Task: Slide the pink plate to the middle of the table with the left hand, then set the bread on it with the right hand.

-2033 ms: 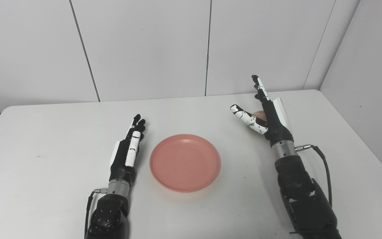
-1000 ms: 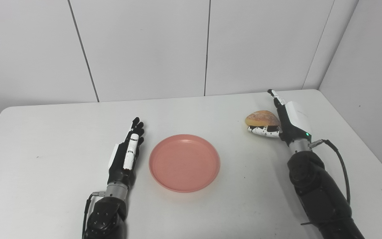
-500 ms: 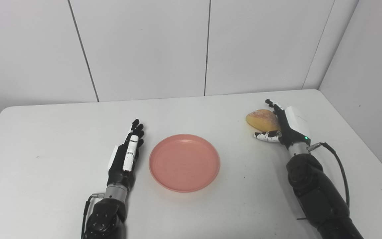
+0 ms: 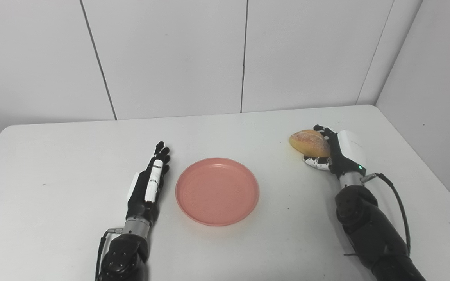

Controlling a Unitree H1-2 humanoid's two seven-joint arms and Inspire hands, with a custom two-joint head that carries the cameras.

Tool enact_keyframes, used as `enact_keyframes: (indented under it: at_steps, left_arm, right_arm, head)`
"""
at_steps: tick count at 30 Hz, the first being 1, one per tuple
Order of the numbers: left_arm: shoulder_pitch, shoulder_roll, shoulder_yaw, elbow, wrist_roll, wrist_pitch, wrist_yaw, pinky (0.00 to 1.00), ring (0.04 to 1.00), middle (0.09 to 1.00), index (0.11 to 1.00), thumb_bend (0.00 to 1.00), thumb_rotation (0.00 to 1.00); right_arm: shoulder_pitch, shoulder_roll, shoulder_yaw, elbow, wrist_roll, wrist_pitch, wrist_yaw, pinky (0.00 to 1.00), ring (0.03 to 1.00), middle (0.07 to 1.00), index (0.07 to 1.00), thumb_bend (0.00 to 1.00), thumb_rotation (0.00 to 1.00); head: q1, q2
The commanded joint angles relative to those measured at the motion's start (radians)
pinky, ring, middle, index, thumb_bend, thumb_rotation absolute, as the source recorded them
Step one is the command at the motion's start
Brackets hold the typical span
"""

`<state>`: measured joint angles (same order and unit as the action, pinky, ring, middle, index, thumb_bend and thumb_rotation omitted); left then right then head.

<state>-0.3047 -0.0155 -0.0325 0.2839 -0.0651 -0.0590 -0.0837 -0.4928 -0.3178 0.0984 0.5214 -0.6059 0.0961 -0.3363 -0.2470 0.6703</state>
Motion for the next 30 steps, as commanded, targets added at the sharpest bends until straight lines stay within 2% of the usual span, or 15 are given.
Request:
enact_keyframes:
  at_steps: [1,2,3,4,6,7,10,15,18,20,21,22,23,26,30]
  left_arm:
    - [-0.016,-0.004,-0.003,-0.027,0.005,-0.007,-0.001,1.00,0.989,0.980,0.973,0.37,1.00]
    - [-0.016,-0.003,-0.004,-0.027,0.005,-0.006,-0.002,1.00,0.990,0.980,0.972,0.38,1.00]
    - [-0.016,-0.002,-0.005,-0.027,0.006,-0.007,-0.002,1.00,0.992,0.981,0.972,0.37,1.00]
    - [-0.016,-0.001,-0.006,-0.028,0.009,-0.007,-0.002,1.00,0.992,0.981,0.972,0.37,1.00]
    - [-0.017,-0.001,-0.007,-0.027,0.009,-0.009,-0.002,1.00,0.991,0.980,0.970,0.37,1.00]
    - [-0.017,-0.001,-0.006,-0.027,0.005,-0.009,-0.004,1.00,0.992,0.981,0.970,0.37,1.00]
    - [-0.018,-0.003,-0.004,-0.024,0.001,-0.013,-0.006,1.00,0.990,0.980,0.970,0.37,1.00]
    - [-0.020,-0.006,-0.002,-0.025,0.000,-0.010,-0.002,1.00,0.988,0.977,0.968,0.36,1.00]
    - [-0.021,-0.007,-0.001,-0.022,-0.003,-0.010,-0.004,1.00,0.987,0.978,0.969,0.36,1.00]
    - [-0.022,-0.007,-0.003,-0.023,0.000,-0.006,-0.003,1.00,0.989,0.980,0.971,0.36,1.00]
    - [-0.022,-0.007,-0.003,-0.024,0.003,-0.006,-0.001,1.00,0.988,0.979,0.970,0.36,1.00]
    - [-0.022,-0.007,-0.004,-0.023,0.006,-0.007,0.001,1.00,0.986,0.977,0.969,0.36,1.00]
    - [-0.022,-0.007,-0.004,-0.022,0.008,-0.008,0.002,0.99,0.985,0.976,0.967,0.36,1.00]
    - [-0.023,-0.010,-0.003,-0.021,-0.001,-0.006,-0.002,1.00,0.987,0.977,0.969,0.35,1.00]
    - [-0.020,-0.012,-0.006,-0.026,0.002,0.001,-0.001,1.00,0.992,0.980,0.970,0.36,1.00]
  right_arm:
    - [-0.057,-0.013,0.003,-0.005,-0.002,-0.058,-0.045,0.39,0.510,0.625,0.722,0.41,0.00]
    - [-0.059,-0.012,0.004,0.000,-0.001,-0.058,-0.051,0.36,0.483,0.606,0.719,0.41,0.00]
    - [-0.061,-0.011,0.004,0.005,0.003,-0.057,-0.057,0.27,0.390,0.531,0.714,0.42,0.00]
    - [-0.062,-0.011,0.005,0.009,0.004,-0.059,-0.063,0.26,0.378,0.520,0.713,0.43,0.00]
    - [-0.063,-0.012,0.009,0.015,0.007,-0.063,-0.074,0.30,0.425,0.546,0.702,0.44,0.00]
    - [-0.063,-0.013,0.010,0.017,0.008,-0.065,-0.078,0.37,0.486,0.584,0.694,0.45,0.00]
    - [-0.063,-0.012,0.011,0.019,0.010,-0.066,-0.093,0.40,0.501,0.588,0.685,0.47,0.00]
    - [-0.066,-0.009,0.010,0.026,0.013,-0.056,-0.113,0.35,0.443,0.532,0.662,0.46,0.00]
    - [-0.066,-0.007,0.009,0.018,0.012,-0.040,-0.111,0.32,0.407,0.495,0.640,0.50,0.00]
    - [-0.066,-0.006,0.008,0.020,0.014,-0.040,-0.116,0.31,0.395,0.486,0.523,0.52,0.00]
    - [-0.066,-0.005,0.007,0.018,0.013,-0.039,-0.118,0.30,0.386,0.484,0.507,0.52,0.00]
    - [-0.065,-0.004,0.006,0.014,0.014,-0.037,-0.119,0.29,0.377,0.483,0.499,0.52,0.00]
    - [-0.064,-0.003,0.006,0.011,0.015,-0.035,-0.120,0.28,0.367,0.445,0.530,0.51,0.00]
    - [-0.063,0.003,-0.005,0.002,0.026,-0.052,-0.136,0.27,0.346,0.472,0.497,0.52,0.00]
    - [-0.060,0.010,-0.011,-0.008,0.031,-0.090,-0.170,0.16,0.228,0.471,0.487,0.53,0.00]
  head:
    - [0.003,0.000]
    - [0.004,0.001]
    - [0.004,0.001]
    - [0.003,0.001]
    - [0.004,0.001]
    - [0.004,0.001]
    - [0.005,0.002]
    - [0.004,0.003]
    - [0.005,0.003]
    - [0.004,0.003]
    - [0.004,0.003]
    - [0.006,0.003]
    - [0.006,0.003]
    - [0.011,0.001]
    - [0.012,0.001]
